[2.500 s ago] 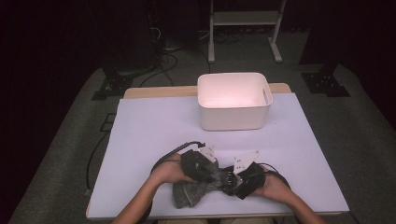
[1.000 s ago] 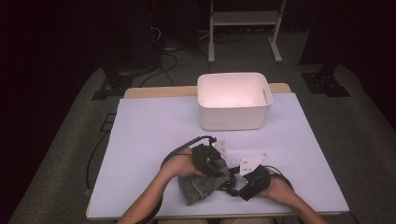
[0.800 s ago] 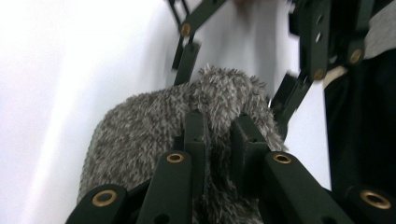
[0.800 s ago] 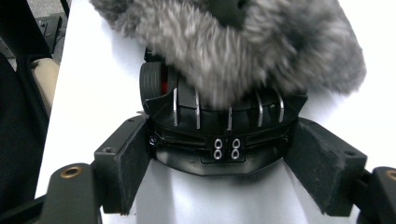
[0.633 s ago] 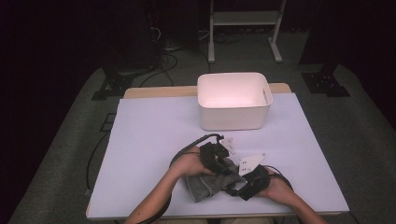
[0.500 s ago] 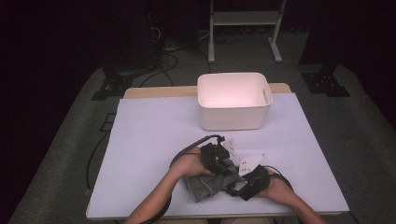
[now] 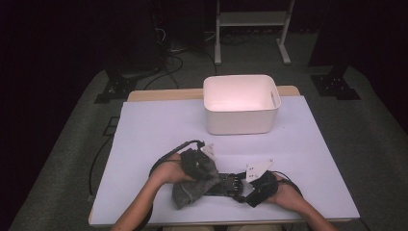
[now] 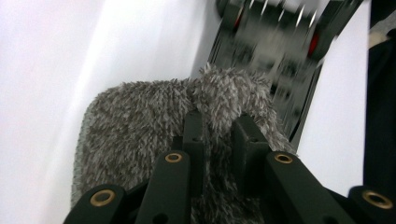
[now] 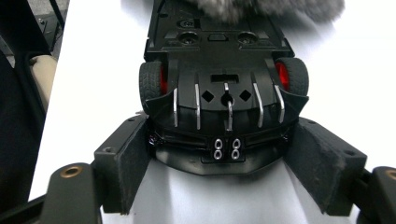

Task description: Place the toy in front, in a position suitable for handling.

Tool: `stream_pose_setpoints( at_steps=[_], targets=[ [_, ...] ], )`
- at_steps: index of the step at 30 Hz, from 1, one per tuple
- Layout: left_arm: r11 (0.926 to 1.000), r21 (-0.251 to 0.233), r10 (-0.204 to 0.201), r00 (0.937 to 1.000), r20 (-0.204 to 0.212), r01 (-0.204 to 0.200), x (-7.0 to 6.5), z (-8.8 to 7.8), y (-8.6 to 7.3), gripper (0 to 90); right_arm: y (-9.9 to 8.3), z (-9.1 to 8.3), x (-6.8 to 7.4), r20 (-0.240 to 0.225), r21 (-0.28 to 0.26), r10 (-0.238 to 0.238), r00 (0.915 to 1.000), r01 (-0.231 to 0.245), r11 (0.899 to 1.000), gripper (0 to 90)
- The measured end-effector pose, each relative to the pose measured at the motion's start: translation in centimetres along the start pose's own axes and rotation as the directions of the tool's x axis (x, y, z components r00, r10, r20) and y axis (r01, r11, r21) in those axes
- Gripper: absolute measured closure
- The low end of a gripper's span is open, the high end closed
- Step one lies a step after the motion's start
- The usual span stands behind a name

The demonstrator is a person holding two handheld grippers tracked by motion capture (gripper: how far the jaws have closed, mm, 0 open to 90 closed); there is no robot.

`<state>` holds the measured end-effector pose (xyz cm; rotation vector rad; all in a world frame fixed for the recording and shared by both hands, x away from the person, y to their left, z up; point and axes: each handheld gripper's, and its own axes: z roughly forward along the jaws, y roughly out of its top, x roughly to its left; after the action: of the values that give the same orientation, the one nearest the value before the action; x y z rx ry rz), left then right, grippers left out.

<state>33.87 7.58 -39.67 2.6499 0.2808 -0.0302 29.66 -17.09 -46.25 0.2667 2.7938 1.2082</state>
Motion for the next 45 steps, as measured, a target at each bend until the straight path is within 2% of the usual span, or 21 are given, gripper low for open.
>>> stream_pose_setpoints(
  at_steps=[6, 11, 14, 17, 24, 25, 28, 34, 36, 37, 39, 41, 45],
  targets=[
    [0.9982, -0.007, -0.059, 0.9981, -0.015, 0.059, 0.6, -1.1, -2.9, 77.6, 0.0, 0.0, 0.0, 0.001, 0.000, -0.005, 1.0000, 0.005, 1.000, 23.0],
    [0.9970, -0.016, -0.076, 0.9970, -0.018, 0.075, 1.0, -1.2, -3.4, 77.4, 0.0, 0.0, -0.1, -0.003, 0.001, -0.004, 1.0000, 0.004, 1.000, 23.0],
    [0.9963, -0.023, -0.083, 0.9964, -0.021, 0.082, 1.3, -1.0, -3.2, 76.4, 0.0, 0.0, -0.1, -0.004, 0.003, 0.001, 1.0000, -0.001, 1.000, 23.1],
    [0.9976, -0.024, -0.066, 0.9976, -0.021, 0.066, 1.3, -0.8, -2.3, 76.4, 0.0, 0.0, -0.1, -0.005, 0.003, 0.001, 1.0000, -0.001, 1.000, 23.1],
    [0.9985, -0.054, 0.008, 0.9998, 0.016, -0.007, 0.6, 0.5, 1.0, 76.4, 0.0, 0.0, -0.1, -0.003, 0.004, -0.003, 1.0000, 0.003, 1.000, 23.1],
    [0.9986, -0.048, 0.024, 0.9996, 0.016, -0.024, 0.6, 0.7, 1.2, 76.4, 0.0, 0.0, -0.1, -0.002, 0.005, -0.004, 1.0000, 0.004, 1.000, 23.1],
    [0.9985, -0.042, 0.036, 0.9992, 0.017, -0.036, 0.5, 0.7, 1.3, 76.4, 0.0, 0.1, -0.1, -0.004, 0.001, 0.000, 1.0000, 0.000, 1.000, 23.1],
    [0.9991, -0.036, 0.023, 0.9997, 0.012, -0.022, 0.5, -0.1, -0.9, 76.4, 0.0, 0.0, 0.0, 0.004, 0.000, -0.008, 1.0000, 0.008, 1.000, 23.1],
    [0.9997, -0.024, -0.006, 1.0000, 0.002, 0.006, 0.7, -0.7, -2.4, 76.4, 0.0, 0.0, 0.0, 0.002, 0.000, -0.009, 1.0000, 0.009, 1.000, 23.1],
    [0.9997, -0.024, -0.006, 1.0000, 0.002, 0.006, 0.7, -0.7, -2.4, 76.4, 0.0, 0.0, 0.0, 0.002, 0.000, -0.009, 1.0000, 0.009, 1.000, 23.1],
    [0.9994, -0.025, -0.024, 0.9997, -0.004, 0.024, 0.9, -1.1, -3.4, 76.2, 0.0, 0.0, 0.0, 0.002, 0.001, -0.013, 0.9999, 0.013, 1.000, 23.1],
    [0.9969, -0.044, -0.065, 0.9979, 0.010, 0.065, 1.1, -1.6, -4.9, 76.2, 0.0, 0.0, 0.0, 0.003, 0.002, -0.013, 0.9999, 0.013, 1.000, 23.1],
    [0.9958, -0.051, -0.075, 0.9971, 0.011, 0.076, 1.2, -1.9, -5.5, 76.2, 0.0, 0.0, -0.1, -0.003, 0.004, -0.009, 1.0000, 0.009, 1.000, 23.1]
  ],
)
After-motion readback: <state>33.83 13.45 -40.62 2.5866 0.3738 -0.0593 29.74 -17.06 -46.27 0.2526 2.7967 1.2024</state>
